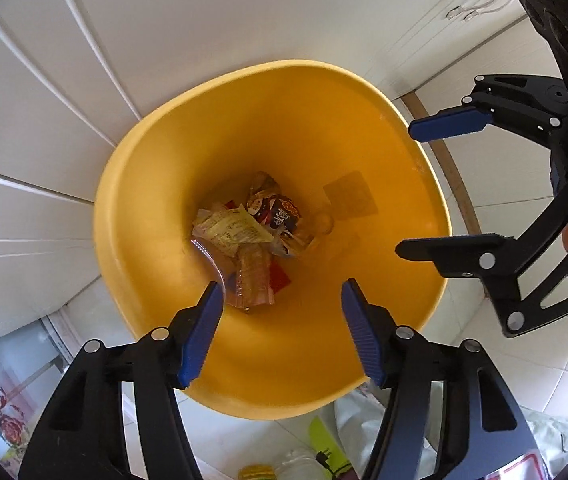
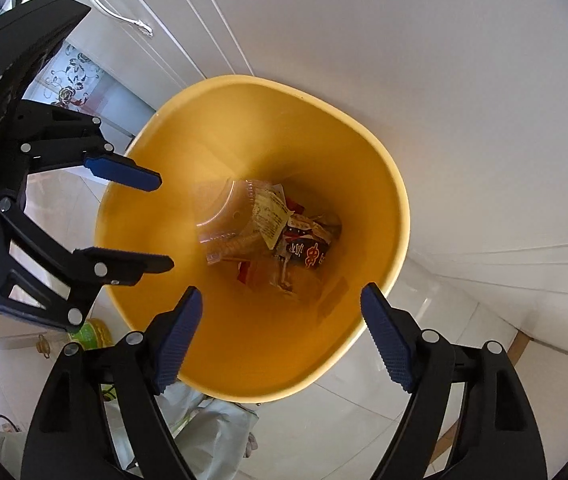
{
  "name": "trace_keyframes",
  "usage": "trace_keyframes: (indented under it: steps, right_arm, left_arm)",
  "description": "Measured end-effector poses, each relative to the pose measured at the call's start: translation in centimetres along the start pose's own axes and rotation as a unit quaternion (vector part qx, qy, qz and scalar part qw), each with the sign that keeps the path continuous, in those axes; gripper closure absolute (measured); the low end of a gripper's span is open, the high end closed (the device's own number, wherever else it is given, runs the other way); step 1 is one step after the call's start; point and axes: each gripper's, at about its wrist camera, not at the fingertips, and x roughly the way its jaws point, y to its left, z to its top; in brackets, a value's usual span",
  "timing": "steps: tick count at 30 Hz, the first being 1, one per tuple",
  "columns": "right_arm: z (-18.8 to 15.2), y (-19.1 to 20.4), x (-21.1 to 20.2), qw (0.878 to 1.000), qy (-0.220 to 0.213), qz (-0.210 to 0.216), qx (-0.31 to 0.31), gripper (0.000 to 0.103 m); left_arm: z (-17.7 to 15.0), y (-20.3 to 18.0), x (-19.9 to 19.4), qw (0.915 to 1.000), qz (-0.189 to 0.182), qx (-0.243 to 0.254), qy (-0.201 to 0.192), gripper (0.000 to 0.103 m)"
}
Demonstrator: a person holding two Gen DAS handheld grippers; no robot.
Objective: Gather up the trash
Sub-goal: 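Raise both tools from the bin back toward the counter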
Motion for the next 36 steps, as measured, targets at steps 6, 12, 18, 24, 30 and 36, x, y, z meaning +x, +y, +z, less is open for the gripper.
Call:
trace_keyframes:
  steps: [6, 12, 18, 24, 30, 36]
  right_arm:
    - [-0.1, 0.4, -1.4, 1.0, -0.008, -0.002, -0.002, 0.022]
    - [-0.7, 1.4, -3.8, 1.0, -0.023, -0.012, -0.001, 0.022]
    - [-1.8, 3.1, -7.8, 0.998, -0.047, -0.041, 0.007, 0.022]
    - [-3.1, 5.9, -13.3, 0.992, -0.089, -0.088, 0.03, 0.022]
    - [-4.7, 7.8, -19.2, 0.981, -0.133, -0.117, 0.081, 0.022]
    - [-6.0, 8.8, -25.0, 0.965, -0.173, -0.143, 0.134, 0.021]
  left_arm:
    - [-0.2, 0.2, -1.2, 1.0, 0.008, 0.005, -0.003, 0.045]
    - [-0.6, -0.6, -3.4, 0.9997, 0.016, 0.008, -0.017, 0.045]
    - [-2.0, -2.0, -7.2, 0.9983, 0.027, -0.007, -0.051, 0.045]
    - [-4.1, -4.1, -12.6, 0.9921, 0.055, -0.04, -0.106, 0.045]
    - [-6.0, -5.6, -19.0, 0.9819, 0.072, -0.078, -0.157, 0.044]
    - [-7.3, -7.3, -24.8, 0.971, 0.091, -0.092, -0.201, 0.043]
